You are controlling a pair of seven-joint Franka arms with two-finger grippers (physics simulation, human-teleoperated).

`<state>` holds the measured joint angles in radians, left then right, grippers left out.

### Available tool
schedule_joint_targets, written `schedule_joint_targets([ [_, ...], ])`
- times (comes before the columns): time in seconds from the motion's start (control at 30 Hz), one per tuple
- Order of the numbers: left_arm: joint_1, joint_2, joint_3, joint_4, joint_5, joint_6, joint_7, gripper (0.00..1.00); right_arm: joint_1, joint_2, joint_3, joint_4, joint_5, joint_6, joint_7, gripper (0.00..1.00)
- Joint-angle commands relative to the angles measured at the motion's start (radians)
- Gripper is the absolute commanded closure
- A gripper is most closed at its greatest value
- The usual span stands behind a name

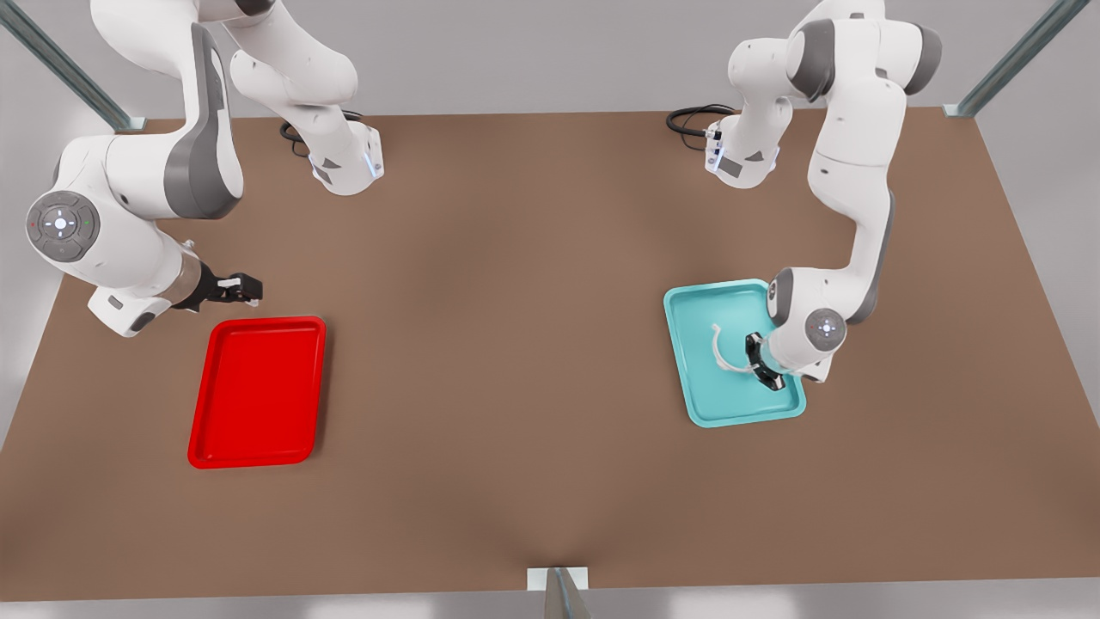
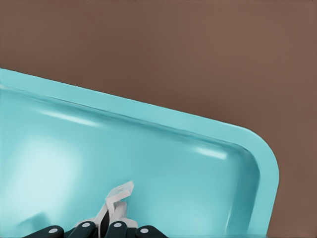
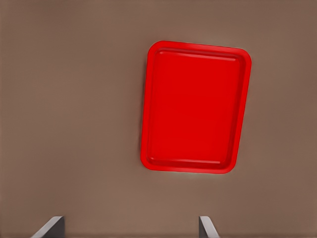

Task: Take the drainage pipe clamp from the left arm, pass it to the right arm, and place it in the plate on the right side

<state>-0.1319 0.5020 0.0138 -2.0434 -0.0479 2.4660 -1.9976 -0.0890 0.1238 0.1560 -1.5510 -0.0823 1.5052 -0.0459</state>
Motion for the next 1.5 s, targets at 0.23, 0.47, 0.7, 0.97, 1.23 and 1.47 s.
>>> schedule_joint_targets([
  [0.23,-0.192,-0.091,-0.006,0.061,-0.004,-0.191,-0.102,0.79,0.017,0.065,0.008,0.025,-0.007,0.013,-0.008,0.00],
  [0.47,-0.267,0.046,-0.112,0.324,-0.001,-0.332,-0.484,0.79,0.187,0.270,0.010,0.232,-0.010,0.023,0.014,0.00],
  [0.7,-0.328,0.224,-0.199,0.654,-0.001,-0.499,-0.727,0.79,0.287,0.332,0.013,0.200,0.096,0.184,0.123,0.00],
  [0.97,-0.376,0.332,-0.221,0.810,-0.012,-0.359,-0.977,0.79,0.325,0.188,0.057,-0.153,0.177,0.566,0.023,0.00],
  [1.23,-0.408,0.331,-0.219,0.810,0.014,-0.193,-0.958,0.79,0.433,0.231,0.057,-0.205,0.144,0.745,0.023,0.00],
  [1.47,-0.431,0.340,-0.219,0.829,0.008,-0.187,-0.998,0.79,0.472,0.283,0.057,-0.205,0.144,0.787,0.038,0.00],
])
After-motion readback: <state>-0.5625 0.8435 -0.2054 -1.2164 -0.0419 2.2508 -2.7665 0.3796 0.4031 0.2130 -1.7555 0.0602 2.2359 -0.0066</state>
